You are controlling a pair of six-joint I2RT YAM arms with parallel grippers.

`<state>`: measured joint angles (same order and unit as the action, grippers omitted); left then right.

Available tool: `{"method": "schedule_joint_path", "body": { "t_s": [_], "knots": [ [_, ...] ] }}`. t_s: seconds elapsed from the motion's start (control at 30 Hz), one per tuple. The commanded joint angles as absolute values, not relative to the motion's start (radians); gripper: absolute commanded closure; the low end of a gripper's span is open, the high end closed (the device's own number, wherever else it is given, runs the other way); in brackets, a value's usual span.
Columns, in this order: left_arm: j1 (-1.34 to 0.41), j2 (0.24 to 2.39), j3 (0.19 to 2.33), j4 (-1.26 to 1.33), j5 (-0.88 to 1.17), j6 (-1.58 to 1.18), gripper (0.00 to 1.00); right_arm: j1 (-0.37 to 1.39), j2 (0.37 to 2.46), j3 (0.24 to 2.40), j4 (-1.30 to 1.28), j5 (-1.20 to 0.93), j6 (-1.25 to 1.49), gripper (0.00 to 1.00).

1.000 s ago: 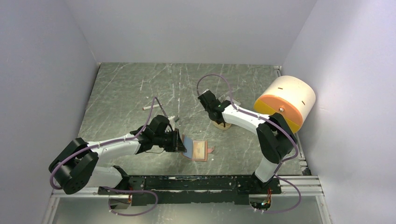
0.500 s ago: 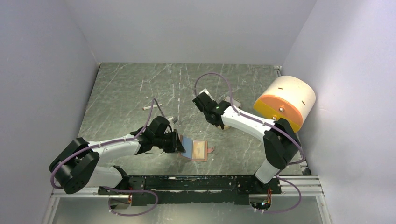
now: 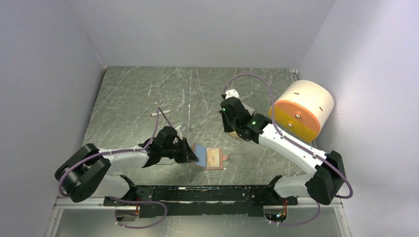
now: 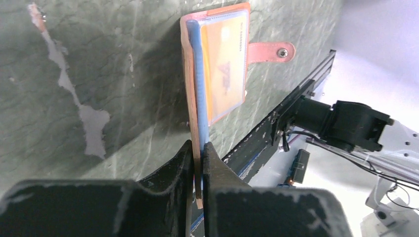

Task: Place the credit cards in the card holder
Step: Pick up the credit card from the storage box, then insert the credit card into the card holder.

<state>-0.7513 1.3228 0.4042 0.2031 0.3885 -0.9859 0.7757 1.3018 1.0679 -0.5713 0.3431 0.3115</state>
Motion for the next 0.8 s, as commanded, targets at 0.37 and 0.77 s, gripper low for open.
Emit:
{"method": "schedule_joint_path", "body": {
  "t_s": [0.37,0.77],
  "knots": [
    [-0.747,1.336,0.365,0.327,0.366,-1.066,0.61,0.78,1.103,0.594,-0.04,-0.066,0.783,1.0],
    [-0.731,1.248,0.302,0.238,0.307,-1.035,0.63,0.782,1.127,0.376,0.212,-0.153,0.894,1.0]
  ]
}}
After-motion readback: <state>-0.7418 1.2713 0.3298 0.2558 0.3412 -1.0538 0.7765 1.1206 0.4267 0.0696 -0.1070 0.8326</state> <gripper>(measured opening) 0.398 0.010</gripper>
